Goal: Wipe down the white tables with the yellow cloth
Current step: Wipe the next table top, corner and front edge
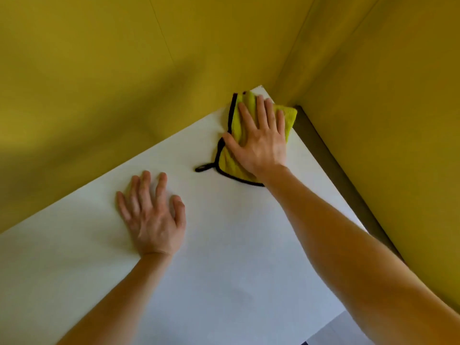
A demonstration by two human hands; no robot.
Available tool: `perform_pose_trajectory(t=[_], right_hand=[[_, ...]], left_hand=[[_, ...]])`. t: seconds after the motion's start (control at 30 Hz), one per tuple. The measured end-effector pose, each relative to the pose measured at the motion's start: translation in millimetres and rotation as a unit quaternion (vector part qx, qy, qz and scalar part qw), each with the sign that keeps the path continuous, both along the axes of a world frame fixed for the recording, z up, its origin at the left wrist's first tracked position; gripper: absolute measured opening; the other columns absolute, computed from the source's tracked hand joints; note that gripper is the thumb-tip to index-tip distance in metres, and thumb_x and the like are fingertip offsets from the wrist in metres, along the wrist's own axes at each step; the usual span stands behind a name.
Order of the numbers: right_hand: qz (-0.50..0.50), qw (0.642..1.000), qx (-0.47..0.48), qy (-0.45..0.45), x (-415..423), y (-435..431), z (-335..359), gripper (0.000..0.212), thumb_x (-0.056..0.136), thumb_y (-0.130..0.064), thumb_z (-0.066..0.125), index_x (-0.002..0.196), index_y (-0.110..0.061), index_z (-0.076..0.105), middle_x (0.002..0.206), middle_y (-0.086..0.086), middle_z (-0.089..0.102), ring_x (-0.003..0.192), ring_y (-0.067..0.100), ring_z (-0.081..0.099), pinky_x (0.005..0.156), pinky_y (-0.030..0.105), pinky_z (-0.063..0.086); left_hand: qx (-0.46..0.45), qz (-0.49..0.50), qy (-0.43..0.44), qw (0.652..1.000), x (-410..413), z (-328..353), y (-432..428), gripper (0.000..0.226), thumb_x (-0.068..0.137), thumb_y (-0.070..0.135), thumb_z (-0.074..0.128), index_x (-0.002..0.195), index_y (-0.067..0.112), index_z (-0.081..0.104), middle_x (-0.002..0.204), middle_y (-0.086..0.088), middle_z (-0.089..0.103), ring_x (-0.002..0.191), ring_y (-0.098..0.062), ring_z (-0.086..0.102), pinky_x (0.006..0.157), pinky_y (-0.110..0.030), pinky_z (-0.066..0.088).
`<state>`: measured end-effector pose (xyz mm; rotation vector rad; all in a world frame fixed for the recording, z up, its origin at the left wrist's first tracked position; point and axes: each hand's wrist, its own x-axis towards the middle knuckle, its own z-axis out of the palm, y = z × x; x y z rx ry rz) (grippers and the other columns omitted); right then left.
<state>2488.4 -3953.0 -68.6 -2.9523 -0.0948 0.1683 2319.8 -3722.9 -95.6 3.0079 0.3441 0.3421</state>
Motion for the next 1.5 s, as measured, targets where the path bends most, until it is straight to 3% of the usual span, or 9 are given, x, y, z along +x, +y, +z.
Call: perform_pose_trajectory(t=[0.1, 0.3, 0.4, 0.63, 0.87, 1.1, 1.3, 1.4, 1.5], right_hand=[[-0.017, 1.000, 0.000, -0.016, 28.5, -0.5, -6.0, 0.086, 0.102, -0.083, 0.021, 0.173, -0.034, 0.020, 0.183, 0.008, 0.004, 0.169, 0.029, -0.002, 0.135, 0.058, 0.004], [0.093, 0.995, 0.046, -0.010, -180.1, -2.2, 6.4, 0.084, 0.103, -0.071, 0.048, 0.172, -0.029, 0.026, 0.182, 0.010, 0.009, 0.169, 0.030, 0.001, 0.133, 0.062, 0.012], [0.166, 0.985, 0.049, -0.005, -191.2, -14.0, -0.7, 0.086, 0.099, -0.074, 0.055, 0.170, -0.030, 0.035, 0.180, 0.011, 0.018, 0.169, 0.031, 0.010, 0.131, 0.063, 0.017], [-0.053, 0.998, 0.000, -0.023, -2.1, -20.9, -9.4, 0.085, 0.101, -0.081, 0.028, 0.172, -0.034, 0.026, 0.182, 0.008, 0.008, 0.169, 0.030, 0.002, 0.135, 0.058, 0.003], [0.106, 0.992, 0.060, -0.020, -218.0, 19.7, 1.1, 0.083, 0.102, -0.072, 0.052, 0.171, -0.030, 0.032, 0.182, 0.009, 0.012, 0.169, 0.029, 0.003, 0.132, 0.062, 0.013], [-0.110, 0.993, -0.010, -0.033, -75.0, -55.1, -5.8, 0.083, 0.099, -0.082, 0.034, 0.170, -0.038, 0.031, 0.182, 0.007, 0.012, 0.169, 0.030, 0.004, 0.134, 0.061, 0.003], [-0.038, 0.996, 0.049, -0.057, -213.3, 17.2, 1.4, 0.079, 0.103, -0.070, 0.050, 0.169, -0.031, 0.036, 0.181, 0.010, 0.016, 0.169, 0.031, 0.006, 0.132, 0.063, 0.008], [0.010, 0.998, 0.027, -0.055, -243.9, -5.2, 3.9, 0.078, 0.101, -0.074, 0.052, 0.165, -0.030, 0.046, 0.177, 0.010, 0.030, 0.167, 0.030, 0.018, 0.131, 0.068, 0.009], [-0.116, 0.992, -0.025, -0.051, -182.5, -74.0, -0.6, 0.081, 0.098, -0.077, 0.048, 0.157, -0.022, 0.053, 0.170, 0.018, 0.039, 0.165, 0.038, 0.022, 0.132, 0.064, 0.009]], left_hand=[[0.000, 0.005, 0.002, 1.000, 0.1, -0.2, -1.0, 0.058, 0.105, 0.039, 0.051, 0.160, 0.020, 0.050, 0.170, -0.014, 0.041, 0.160, -0.036, 0.034, 0.129, -0.066, 0.019], [-0.005, 0.000, 0.023, 1.000, -0.8, 1.3, 0.8, 0.059, 0.107, 0.040, 0.048, 0.162, 0.020, 0.046, 0.171, -0.015, 0.037, 0.162, -0.037, 0.028, 0.130, -0.067, 0.016], [-0.004, -0.007, 0.018, 1.000, -1.2, 0.5, 0.4, 0.058, 0.108, 0.040, 0.047, 0.162, 0.019, 0.046, 0.170, -0.016, 0.038, 0.162, -0.038, 0.029, 0.129, -0.067, 0.017], [-0.012, -0.143, -0.016, 0.990, 1.1, 3.9, -0.6, 0.057, 0.110, 0.043, 0.049, 0.161, 0.016, 0.050, 0.170, -0.012, 0.042, 0.160, -0.033, 0.037, 0.128, -0.065, 0.024], [-0.027, -0.187, -0.046, 0.981, 3.5, 3.5, -0.1, 0.044, 0.110, 0.033, 0.056, 0.151, 0.017, 0.063, 0.168, -0.011, 0.048, 0.155, -0.034, 0.045, 0.125, -0.062, 0.033], [-0.019, -0.188, -0.034, 0.981, 3.2, 7.2, -1.4, 0.049, 0.113, 0.043, 0.050, 0.159, 0.024, 0.054, 0.169, -0.010, 0.046, 0.156, -0.034, 0.043, 0.127, -0.058, 0.030], [-0.032, -0.342, 0.006, 0.939, 3.9, 18.0, -1.9, 0.053, 0.110, 0.050, 0.049, 0.154, 0.023, 0.061, 0.169, -0.011, 0.045, 0.156, -0.036, 0.043, 0.125, -0.063, 0.031], [0.002, -0.337, 0.066, 0.939, -4.0, 31.3, -11.6, 0.072, 0.105, 0.065, 0.045, 0.158, 0.016, 0.055, 0.172, -0.016, 0.038, 0.159, -0.040, 0.035, 0.126, -0.067, 0.026], [0.031, -0.318, 0.181, 0.930, -1.7, 50.1, -27.7, 0.117, 0.079, 0.097, 0.044, 0.161, 0.014, 0.044, 0.172, -0.023, 0.029, 0.162, -0.045, 0.025, 0.125, -0.067, 0.028]])
